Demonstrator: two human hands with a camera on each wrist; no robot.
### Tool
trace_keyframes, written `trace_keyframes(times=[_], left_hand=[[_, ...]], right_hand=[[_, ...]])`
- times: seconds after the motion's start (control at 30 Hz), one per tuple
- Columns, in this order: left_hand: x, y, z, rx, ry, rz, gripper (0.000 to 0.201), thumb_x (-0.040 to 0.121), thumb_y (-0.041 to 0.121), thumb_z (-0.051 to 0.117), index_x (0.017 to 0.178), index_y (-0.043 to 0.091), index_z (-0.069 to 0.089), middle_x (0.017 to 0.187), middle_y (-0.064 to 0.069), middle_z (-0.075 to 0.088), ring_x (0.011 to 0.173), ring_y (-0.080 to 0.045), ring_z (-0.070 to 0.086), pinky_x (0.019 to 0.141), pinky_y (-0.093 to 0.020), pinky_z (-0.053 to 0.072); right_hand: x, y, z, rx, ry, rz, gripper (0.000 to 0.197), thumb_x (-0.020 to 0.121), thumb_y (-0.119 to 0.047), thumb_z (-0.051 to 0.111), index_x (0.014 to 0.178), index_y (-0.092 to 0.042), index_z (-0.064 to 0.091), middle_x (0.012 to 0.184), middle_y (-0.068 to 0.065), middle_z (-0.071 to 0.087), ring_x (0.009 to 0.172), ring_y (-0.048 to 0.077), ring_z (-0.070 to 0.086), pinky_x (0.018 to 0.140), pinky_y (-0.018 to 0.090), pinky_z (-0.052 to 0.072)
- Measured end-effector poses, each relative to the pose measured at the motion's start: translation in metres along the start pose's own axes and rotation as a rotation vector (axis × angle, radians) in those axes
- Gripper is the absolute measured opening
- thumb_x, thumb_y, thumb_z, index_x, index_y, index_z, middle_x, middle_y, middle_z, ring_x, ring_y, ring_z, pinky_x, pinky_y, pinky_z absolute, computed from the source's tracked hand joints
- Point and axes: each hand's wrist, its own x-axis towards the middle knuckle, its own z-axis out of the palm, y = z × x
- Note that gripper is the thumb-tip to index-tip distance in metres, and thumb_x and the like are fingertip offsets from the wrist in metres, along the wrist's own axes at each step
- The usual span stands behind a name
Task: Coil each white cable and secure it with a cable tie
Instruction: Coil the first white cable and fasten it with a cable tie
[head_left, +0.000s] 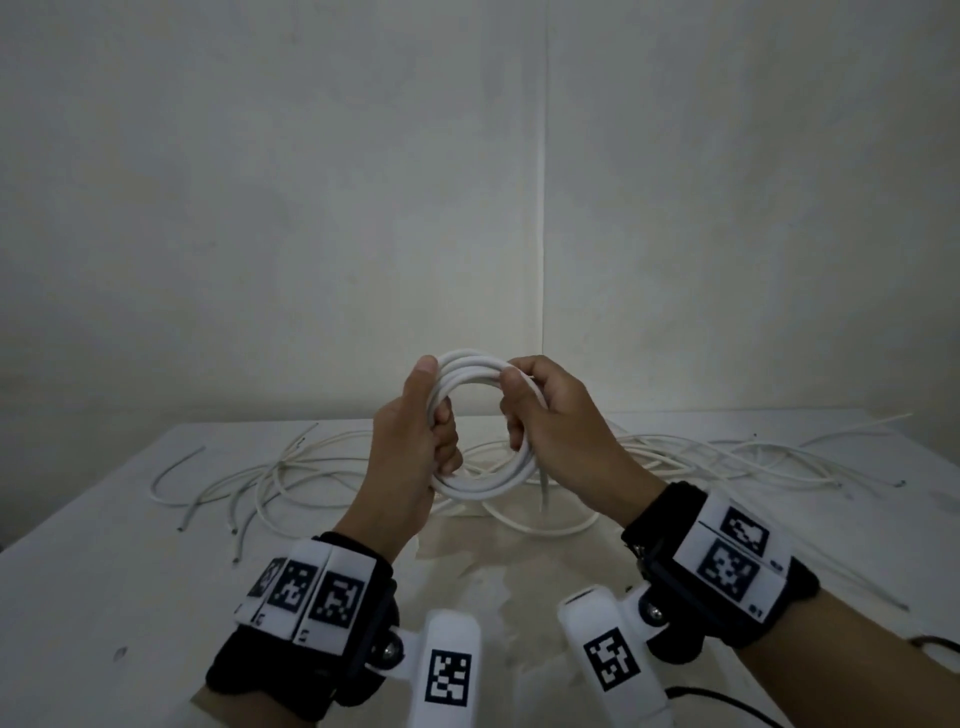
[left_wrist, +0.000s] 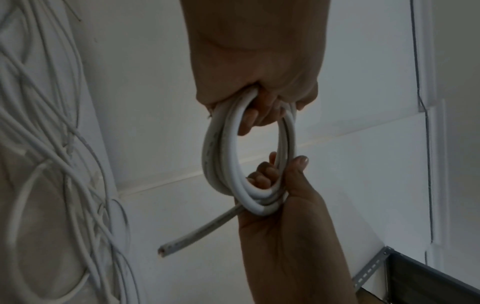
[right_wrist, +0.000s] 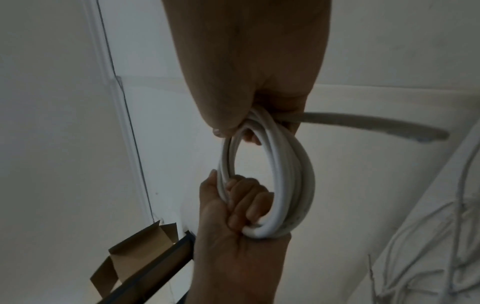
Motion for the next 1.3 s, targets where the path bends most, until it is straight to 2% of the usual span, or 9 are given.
trace_keyframes(times=[0.2, 0.33, 0.47, 0.7, 0.9, 1.0, 1.13, 1.2, 1.3], left_hand=[[0.002, -0.006, -0.003, 0.002, -0.097, -0.027, 0.050, 0.097, 0.041, 0.030, 0.059, 0.011, 0.040, 0.038, 0.004, 0.029, 0.033, -0.010, 0.030, 0.040, -0.021, 0.037], [0.007, -0.005, -0.020, 0.076, -0.251, -0.160, 0.048, 0.095, 0.029, 0.027, 0.065, 0.004, 0.054, 0.047, -0.008, 0.046, 0.049, -0.025, 0.053, 0.054, -0.029, 0.051], [0.007, 0.004, -0.018, 0.219, -0.289, -0.230, 0.061, 0.096, 0.046, 0.027, 0.064, 0.003, 0.054, 0.044, -0.006, 0.043, 0.042, -0.021, 0.047, 0.049, -0.027, 0.046], [-0.008, -0.013, 0.000, 0.173, -0.010, -0.122, 0.053, 0.093, 0.043, 0.043, 0.050, 0.011, 0.043, 0.036, 0.003, 0.031, 0.032, -0.012, 0.029, 0.040, -0.023, 0.030], [-0.005, -0.008, -0.008, 0.001, 0.092, -0.067, 0.050, 0.094, 0.039, 0.043, 0.053, 0.012, 0.037, 0.036, 0.005, 0.024, 0.031, -0.010, 0.022, 0.035, -0.017, 0.025], [0.001, -0.002, -0.014, -0.081, 0.128, -0.039, 0.048, 0.095, 0.037, 0.041, 0.054, 0.012, 0.037, 0.035, 0.006, 0.023, 0.030, -0.009, 0.021, 0.035, -0.016, 0.024], [0.002, -0.003, -0.012, -0.068, 0.157, -0.019, 0.046, 0.095, 0.035, 0.043, 0.055, 0.012, 0.038, 0.036, 0.006, 0.024, 0.030, -0.009, 0.022, 0.034, -0.016, 0.025], [0.001, -0.004, -0.010, -0.065, 0.164, -0.020, 0.045, 0.094, 0.034, 0.043, 0.055, 0.012, 0.038, 0.035, 0.006, 0.024, 0.030, -0.009, 0.022, 0.034, -0.016, 0.025], [0.001, -0.004, -0.008, -0.075, 0.176, -0.023, 0.045, 0.094, 0.035, 0.044, 0.056, 0.012, 0.038, 0.034, 0.006, 0.025, 0.030, -0.009, 0.022, 0.034, -0.016, 0.026]], right_hand=[[0.002, 0.003, 0.000, -0.196, 0.083, -0.146, 0.013, 0.095, -0.030, 0.044, 0.092, -0.019, 0.050, 0.062, -0.010, 0.043, 0.051, 0.006, 0.041, 0.057, 0.030, 0.040], [0.002, 0.006, -0.011, -0.370, -0.069, -0.165, 0.017, 0.095, -0.029, 0.045, 0.095, -0.015, 0.053, 0.060, -0.010, 0.044, 0.052, 0.001, 0.046, 0.052, 0.014, 0.034], [0.003, 0.000, -0.012, -0.516, -0.276, -0.178, 0.021, 0.095, -0.029, 0.046, 0.098, -0.010, 0.055, 0.072, 0.003, 0.057, 0.064, 0.013, 0.051, 0.059, 0.023, 0.037], [0.002, -0.007, -0.013, -0.478, -0.379, -0.172, 0.015, 0.095, -0.027, 0.047, 0.098, -0.014, 0.055, 0.080, -0.003, 0.058, 0.065, 0.008, 0.051, 0.062, 0.016, 0.038], [-0.003, -0.001, -0.025, -0.069, -0.261, 0.037, 0.028, 0.099, -0.012, 0.032, 0.097, -0.014, 0.060, 0.080, -0.002, 0.058, 0.071, 0.005, 0.054, 0.070, 0.017, 0.044], [-0.002, 0.005, -0.035, -0.277, -0.270, 0.056, 0.023, 0.096, -0.007, 0.042, 0.103, -0.017, 0.062, 0.089, -0.001, 0.063, 0.079, -0.002, 0.057, 0.073, 0.012, 0.042], [0.003, 0.009, -0.038, -0.732, -0.187, -0.094, 0.023, 0.092, -0.014, 0.053, 0.112, -0.011, 0.064, 0.100, -0.001, 0.050, 0.091, 0.013, 0.046, 0.082, 0.022, 0.036], [0.003, 0.008, -0.034, -0.626, -0.124, -0.087, 0.020, 0.092, -0.011, 0.052, 0.107, -0.008, 0.064, 0.092, -0.002, 0.050, 0.074, 0.006, 0.048, 0.069, 0.011, 0.036], [0.000, 0.005, -0.027, -0.272, -0.111, 0.112, 0.021, 0.094, -0.012, 0.044, 0.090, -0.011, 0.065, 0.083, -0.003, 0.059, 0.070, 0.005, 0.057, 0.070, 0.017, 0.045]])
